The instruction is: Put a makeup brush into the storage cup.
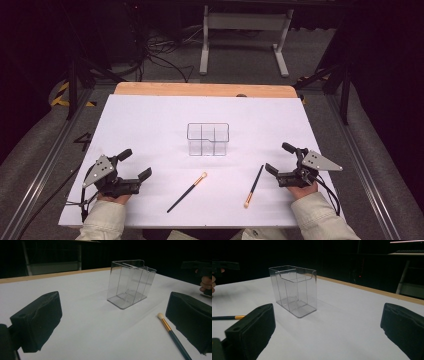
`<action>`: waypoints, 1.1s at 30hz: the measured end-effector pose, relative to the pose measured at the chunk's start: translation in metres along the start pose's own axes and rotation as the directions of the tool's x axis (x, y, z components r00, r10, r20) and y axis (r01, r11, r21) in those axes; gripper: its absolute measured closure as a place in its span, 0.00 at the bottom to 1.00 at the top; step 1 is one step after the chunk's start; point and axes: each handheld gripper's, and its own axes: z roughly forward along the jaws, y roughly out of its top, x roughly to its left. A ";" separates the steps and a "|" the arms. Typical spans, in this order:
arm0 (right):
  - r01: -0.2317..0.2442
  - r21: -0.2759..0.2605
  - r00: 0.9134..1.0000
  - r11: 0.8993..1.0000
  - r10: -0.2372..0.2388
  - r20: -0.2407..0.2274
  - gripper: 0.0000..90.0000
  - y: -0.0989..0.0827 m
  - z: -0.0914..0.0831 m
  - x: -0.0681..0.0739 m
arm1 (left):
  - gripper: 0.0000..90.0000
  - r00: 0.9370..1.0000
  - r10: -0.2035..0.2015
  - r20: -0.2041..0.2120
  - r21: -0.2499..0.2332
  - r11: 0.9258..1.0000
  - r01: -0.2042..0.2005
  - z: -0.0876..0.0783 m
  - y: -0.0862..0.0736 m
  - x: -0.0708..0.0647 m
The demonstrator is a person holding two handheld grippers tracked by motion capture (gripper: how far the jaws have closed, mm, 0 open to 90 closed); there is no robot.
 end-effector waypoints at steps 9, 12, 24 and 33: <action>-0.013 0.007 1.000 1.000 0.013 0.008 0.00 0.000 0.000 -0.002 | 0.01 1.000 -0.009 0.008 -0.006 1.000 0.009 -0.002 0.005 -0.002; -0.015 0.010 1.000 1.000 0.015 0.008 0.00 -0.001 0.000 -0.002 | 0.01 1.000 -0.014 0.013 -0.012 1.000 0.014 -0.003 0.009 -0.003; -0.012 0.019 1.000 1.000 0.011 0.022 0.00 0.000 -0.001 -0.003 | 0.02 0.996 0.045 0.080 0.139 0.989 -0.056 0.013 0.036 -0.028; -0.014 0.017 1.000 1.000 0.014 0.013 0.00 0.000 -0.001 -0.002 | 0.01 0.989 0.089 0.120 0.282 0.952 -0.120 0.032 0.050 -0.048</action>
